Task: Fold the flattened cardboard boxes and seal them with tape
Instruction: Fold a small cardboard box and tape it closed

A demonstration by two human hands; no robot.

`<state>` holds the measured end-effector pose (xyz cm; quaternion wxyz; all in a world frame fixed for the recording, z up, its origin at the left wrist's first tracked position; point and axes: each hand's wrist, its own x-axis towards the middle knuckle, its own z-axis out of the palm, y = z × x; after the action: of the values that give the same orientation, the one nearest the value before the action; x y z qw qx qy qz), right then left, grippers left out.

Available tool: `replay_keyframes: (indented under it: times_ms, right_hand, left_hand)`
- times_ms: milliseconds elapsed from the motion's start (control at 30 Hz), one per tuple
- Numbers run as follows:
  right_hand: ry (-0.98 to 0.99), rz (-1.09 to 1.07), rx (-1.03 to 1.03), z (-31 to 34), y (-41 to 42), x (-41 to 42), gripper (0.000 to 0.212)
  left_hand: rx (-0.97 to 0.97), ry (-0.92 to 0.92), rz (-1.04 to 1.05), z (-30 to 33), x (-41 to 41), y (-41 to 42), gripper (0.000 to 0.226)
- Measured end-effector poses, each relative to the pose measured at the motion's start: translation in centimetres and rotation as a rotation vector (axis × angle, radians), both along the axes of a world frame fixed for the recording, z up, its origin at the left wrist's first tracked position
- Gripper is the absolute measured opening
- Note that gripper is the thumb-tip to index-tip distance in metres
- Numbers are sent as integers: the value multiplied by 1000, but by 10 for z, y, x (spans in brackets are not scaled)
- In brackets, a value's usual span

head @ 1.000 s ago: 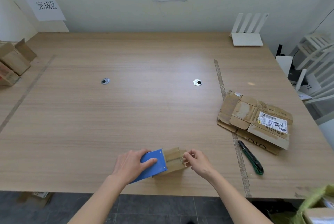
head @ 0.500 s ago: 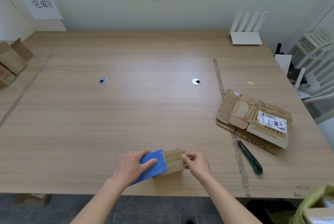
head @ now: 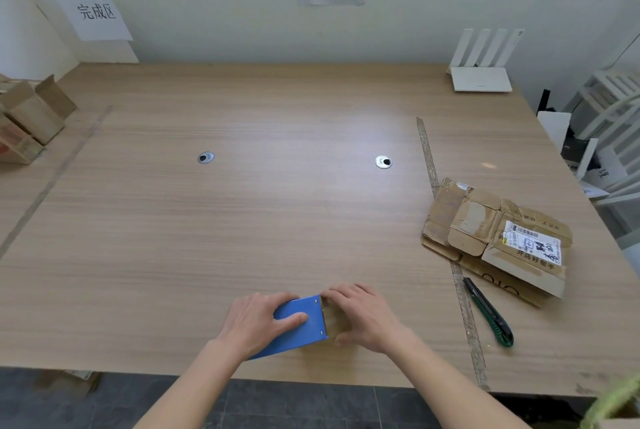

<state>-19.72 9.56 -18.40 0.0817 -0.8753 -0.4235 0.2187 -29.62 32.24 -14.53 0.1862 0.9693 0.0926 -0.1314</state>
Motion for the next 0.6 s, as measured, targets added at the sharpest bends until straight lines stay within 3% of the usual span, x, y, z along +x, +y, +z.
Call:
replay_keyframes:
  times_ms: [167, 333, 600]
  right_hand:
    - [-41, 17, 1, -2, -6, 4, 85]
    - [-3, -35, -31, 2, -30, 15, 86]
    - [-32, 19, -140, 1, -32, 11, 92]
  left_hand:
    - [95, 3, -67, 8, 10, 12, 46]
    - [229, 77, -87, -2, -14, 55, 63]
    - [227, 82, -113, -14, -11, 43, 57]
